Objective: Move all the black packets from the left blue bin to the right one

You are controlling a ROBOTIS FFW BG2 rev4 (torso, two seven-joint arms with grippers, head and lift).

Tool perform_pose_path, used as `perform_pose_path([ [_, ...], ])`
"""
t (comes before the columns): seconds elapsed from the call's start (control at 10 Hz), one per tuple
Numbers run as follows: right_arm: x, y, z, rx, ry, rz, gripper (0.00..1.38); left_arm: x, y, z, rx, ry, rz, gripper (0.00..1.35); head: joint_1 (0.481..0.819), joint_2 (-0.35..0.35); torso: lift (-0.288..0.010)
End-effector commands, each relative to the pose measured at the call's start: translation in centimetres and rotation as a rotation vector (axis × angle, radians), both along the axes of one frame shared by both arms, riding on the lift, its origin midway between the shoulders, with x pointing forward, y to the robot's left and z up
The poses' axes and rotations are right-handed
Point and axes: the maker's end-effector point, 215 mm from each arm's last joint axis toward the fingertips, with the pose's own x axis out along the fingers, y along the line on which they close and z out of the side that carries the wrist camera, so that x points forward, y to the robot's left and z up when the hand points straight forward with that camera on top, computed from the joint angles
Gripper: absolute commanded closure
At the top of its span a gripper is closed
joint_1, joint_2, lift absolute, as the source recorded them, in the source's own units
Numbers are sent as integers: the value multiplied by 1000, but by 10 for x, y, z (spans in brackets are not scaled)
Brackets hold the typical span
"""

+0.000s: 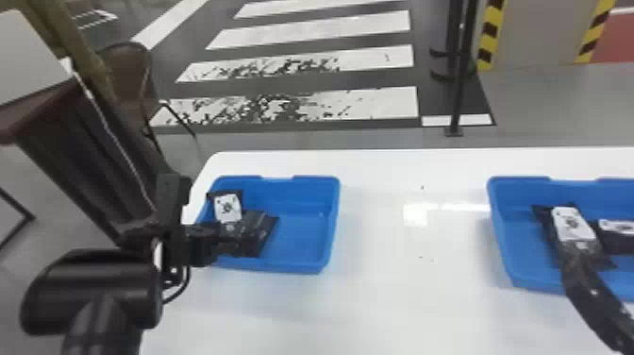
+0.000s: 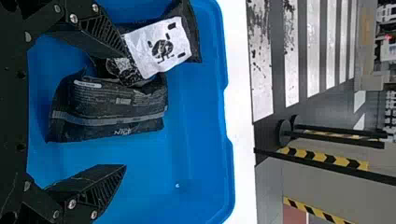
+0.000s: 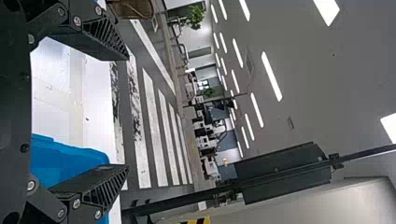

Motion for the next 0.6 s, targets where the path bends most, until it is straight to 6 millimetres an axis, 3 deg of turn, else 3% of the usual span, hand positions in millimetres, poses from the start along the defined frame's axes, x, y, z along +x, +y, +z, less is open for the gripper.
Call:
perform_pose_path([
  [0.0,1,3,-4,15,12,5,220,6,-5,-17,-23,57,5,214,695,230,-140],
  [0.1,1,5,-8,24,21,10,220,5,-7,-25,-29,86,8,280,695,228,-140],
  [0.3,1,5,-11,36,30,10,220,0,-5,-38,-39,125,22,780,695,227,-140],
  [0.5,1,6,-13,48,40,13,220,4,-2,-37,-38,87,17,1157,695,231,-140],
])
